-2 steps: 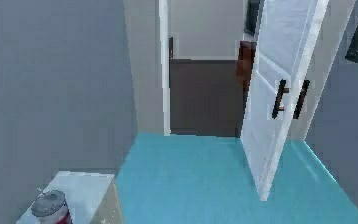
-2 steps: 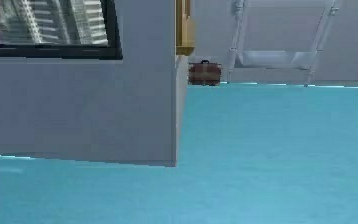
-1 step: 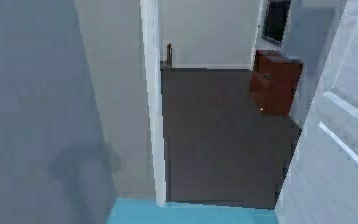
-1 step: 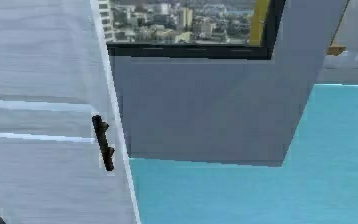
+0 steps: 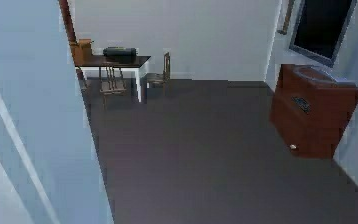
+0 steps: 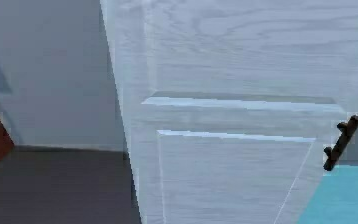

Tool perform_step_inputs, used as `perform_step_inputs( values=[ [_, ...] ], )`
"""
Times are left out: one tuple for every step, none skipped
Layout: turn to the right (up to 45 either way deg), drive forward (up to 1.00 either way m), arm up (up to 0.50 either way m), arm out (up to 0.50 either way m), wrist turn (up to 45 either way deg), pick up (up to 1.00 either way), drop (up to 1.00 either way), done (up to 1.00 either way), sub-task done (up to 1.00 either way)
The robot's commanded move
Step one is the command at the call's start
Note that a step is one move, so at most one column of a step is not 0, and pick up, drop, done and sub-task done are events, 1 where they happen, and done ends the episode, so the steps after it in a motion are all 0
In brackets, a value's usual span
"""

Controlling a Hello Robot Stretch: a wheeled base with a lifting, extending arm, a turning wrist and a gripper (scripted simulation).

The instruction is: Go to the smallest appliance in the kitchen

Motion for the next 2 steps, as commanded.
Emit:
perform_step_inputs(
  values=[
    [33.0, 0.00, 0.00, 0.00, 0.0, 0.00, 0.00, 0.00, 0.00],
    [0.0, 0.40, 0.00, 0.00, 0.0, 0.00, 0.00, 0.00, 0.00]
  ],
)
